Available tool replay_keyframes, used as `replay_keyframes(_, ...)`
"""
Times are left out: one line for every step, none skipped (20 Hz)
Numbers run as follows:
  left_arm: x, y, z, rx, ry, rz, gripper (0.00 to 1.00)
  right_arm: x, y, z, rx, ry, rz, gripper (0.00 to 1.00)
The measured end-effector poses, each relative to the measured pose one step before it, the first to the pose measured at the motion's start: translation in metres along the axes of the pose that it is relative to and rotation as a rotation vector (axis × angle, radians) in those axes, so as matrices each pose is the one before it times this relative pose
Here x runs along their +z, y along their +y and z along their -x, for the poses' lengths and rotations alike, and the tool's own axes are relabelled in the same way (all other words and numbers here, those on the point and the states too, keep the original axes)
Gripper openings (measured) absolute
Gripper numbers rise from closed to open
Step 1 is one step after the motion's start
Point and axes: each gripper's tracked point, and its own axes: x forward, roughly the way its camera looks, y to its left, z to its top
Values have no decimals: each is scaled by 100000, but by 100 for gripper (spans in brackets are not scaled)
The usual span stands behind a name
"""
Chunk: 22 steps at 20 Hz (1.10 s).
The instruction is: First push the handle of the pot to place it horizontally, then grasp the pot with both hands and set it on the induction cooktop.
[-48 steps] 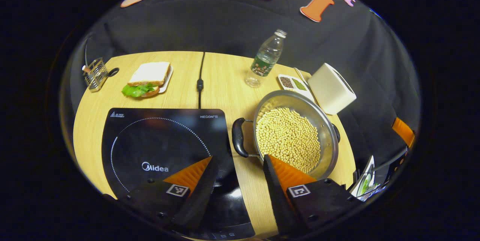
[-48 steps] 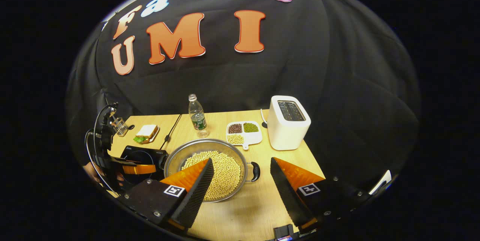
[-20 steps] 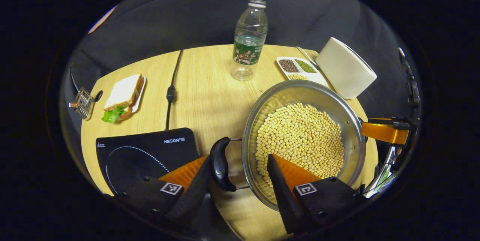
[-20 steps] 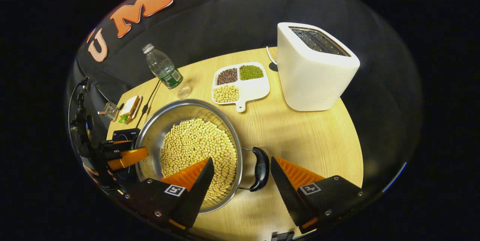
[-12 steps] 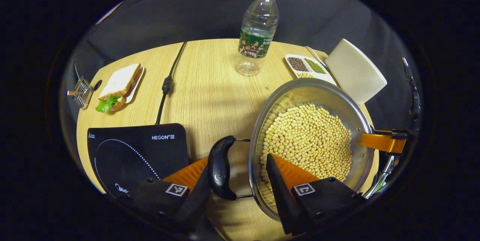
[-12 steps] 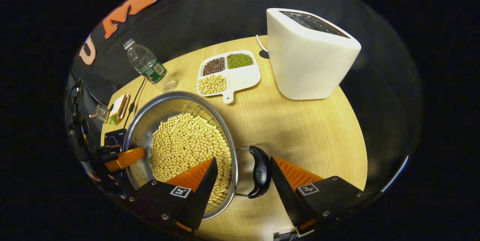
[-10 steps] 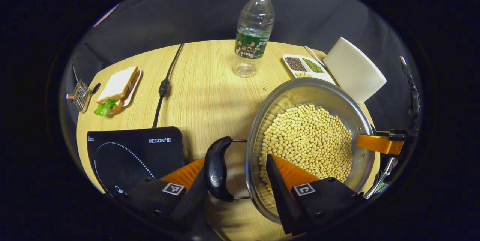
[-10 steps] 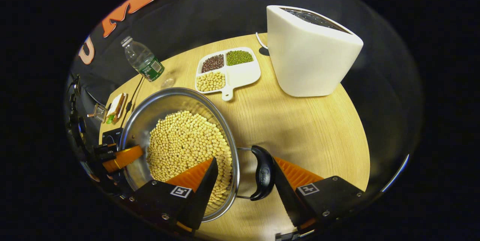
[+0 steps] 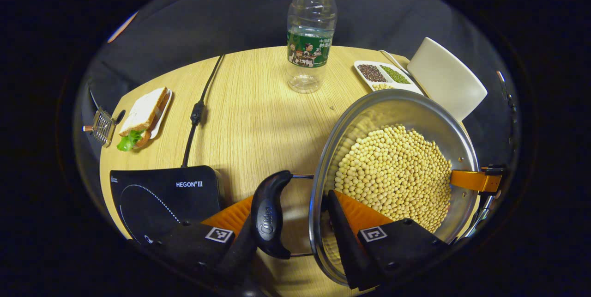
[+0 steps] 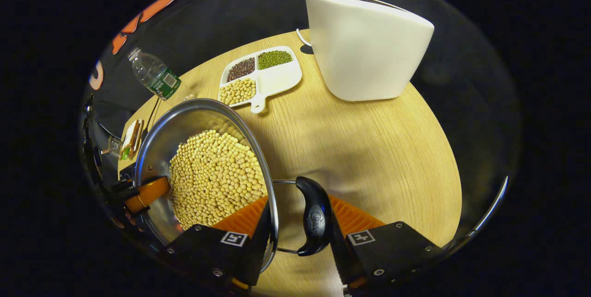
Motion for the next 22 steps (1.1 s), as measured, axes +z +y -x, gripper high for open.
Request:
replay_keyframes(45,26,-23,-784,-693,2300,84,-70,76,209,609,240,-171,62)
replay_keyframes(57,-3,157,-109,-661,1482,80,56,31,72,209,5,-350,61)
replay_keyframes(-246,63,229,1118,-599,925,77,-200,47,55,287,739,-165,55)
replay_keyframes(5,-16,215,2087,-817,985,76,-216,112,221,30,321,-147,57)
replay_keyframes(-192,125,405,1929,-409,913,76,-118,-32,22,84,-151,69,56)
replay_keyframes(-91,115,445,1566,-608,1277,76,-180,77,243,349,8,-332,55)
replay_keyframes(-95,134,658,1126,-1168,938,76,-407,89,453,454,-210,-560,53)
replay_keyframes(135,72,525,858,-995,59,76,-58,143,434,466,-1482,-227,53)
replay_keyframes(238,92,603,799,-1959,-406,76,2,110,470,346,-1278,-62,52)
replay_keyframes(492,87,493,874,-2590,-889,77,46,183,564,447,-746,-231,52)
replay_keyframes(469,89,537,904,-2633,-743,77,88,166,492,452,-776,-375,53)
replay_keyframes(317,119,695,938,-1767,-670,77,211,262,562,760,-1111,-467,52)
replay_keyframes(370,300,711,942,-1733,32,76,252,320,526,791,-1427,-282,51)
replay_keyframes(411,258,601,882,-1656,442,76,-59,329,560,869,-829,657,50)
replay_keyframes(150,367,726,1009,-1288,828,77,145,414,590,872,-1359,218,50)
replay_keyframes(51,428,688,1471,-313,853,76,74,463,415,803,-786,977,50)
replay_keyframes(-170,681,713,1921,199,1065,76,32,550,391,679,-233,1555,50)
replay_keyframes(69,705,623,1876,-876,1361,77,-42,608,364,955,95,1370,50)
replay_keyframes(-42,776,697,1525,-427,1316,76,234,786,291,1030,-752,1370,50)
replay_keyframes(11,807,694,1658,-522,1715,76,289,763,382,1431,-385,2135,50)
replay_keyframes(47,984,740,1873,-645,1700,76,175,943,292,1761,-816,1894,50)
replay_keyframes(119,1147,767,2046,-1058,1574,77,48,1094,108,2216,-124,1860,50)
